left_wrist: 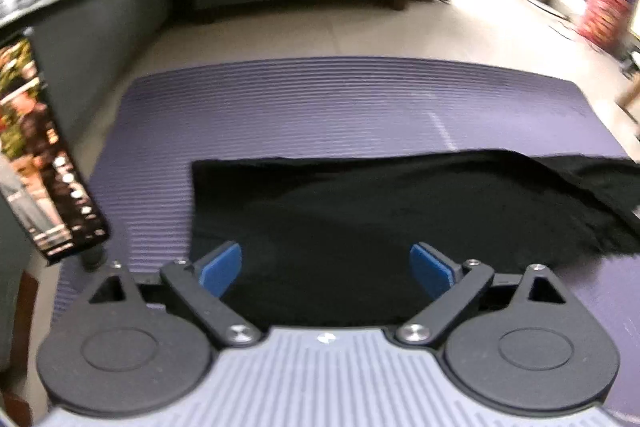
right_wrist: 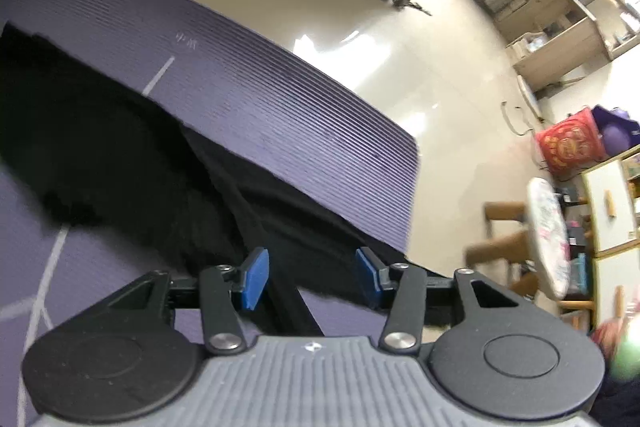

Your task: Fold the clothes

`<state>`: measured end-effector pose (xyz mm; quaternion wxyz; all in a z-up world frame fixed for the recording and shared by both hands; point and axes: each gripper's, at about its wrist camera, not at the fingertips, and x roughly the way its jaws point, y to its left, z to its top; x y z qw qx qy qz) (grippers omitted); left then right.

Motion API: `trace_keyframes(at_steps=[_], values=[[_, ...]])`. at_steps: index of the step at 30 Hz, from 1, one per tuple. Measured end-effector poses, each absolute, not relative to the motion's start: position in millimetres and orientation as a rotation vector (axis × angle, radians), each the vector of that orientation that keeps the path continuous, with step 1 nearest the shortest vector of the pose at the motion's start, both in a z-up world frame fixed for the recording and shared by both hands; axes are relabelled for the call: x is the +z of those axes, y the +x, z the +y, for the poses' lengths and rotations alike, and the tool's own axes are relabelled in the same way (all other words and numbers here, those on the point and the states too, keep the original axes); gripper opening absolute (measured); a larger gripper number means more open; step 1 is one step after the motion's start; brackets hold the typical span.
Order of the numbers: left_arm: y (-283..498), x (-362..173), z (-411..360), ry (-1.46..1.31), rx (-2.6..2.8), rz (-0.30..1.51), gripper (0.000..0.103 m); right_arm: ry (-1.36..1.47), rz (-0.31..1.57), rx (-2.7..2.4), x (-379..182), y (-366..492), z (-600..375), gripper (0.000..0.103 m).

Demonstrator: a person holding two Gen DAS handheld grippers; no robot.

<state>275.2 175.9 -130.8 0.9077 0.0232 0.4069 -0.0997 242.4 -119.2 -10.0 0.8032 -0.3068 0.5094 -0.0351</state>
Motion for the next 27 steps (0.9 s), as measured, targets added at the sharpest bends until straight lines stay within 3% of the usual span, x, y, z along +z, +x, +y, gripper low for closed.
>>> trace_keyframes(at_steps=[3, 9, 16, 19, 27], values=[[259, -127, 158, 0.071, -0.288, 0.825, 0.093, -0.68, 1.113, -0.09, 1, 222, -131, 0.035], [237, -123, 133, 0.134, -0.379, 0.794, 0.093, -0.641, 1.187, -0.14, -8, 184, -182, 0.035], [229, -133, 105, 0.131, -0.472, 0.794, 0.093, -0.629, 1.303, -0.14, -69, 135, -248, 0.035], [227, -133, 92, 0.153, -0.547, 0.756, 0.088, -0.572, 1.309, -0.108, -91, 125, -277, 0.032], [210, -135, 53, 0.187, -0.635, 0.7, 0.088, -0.453, 1.292, -0.078, -163, 116, -332, 0.03]])
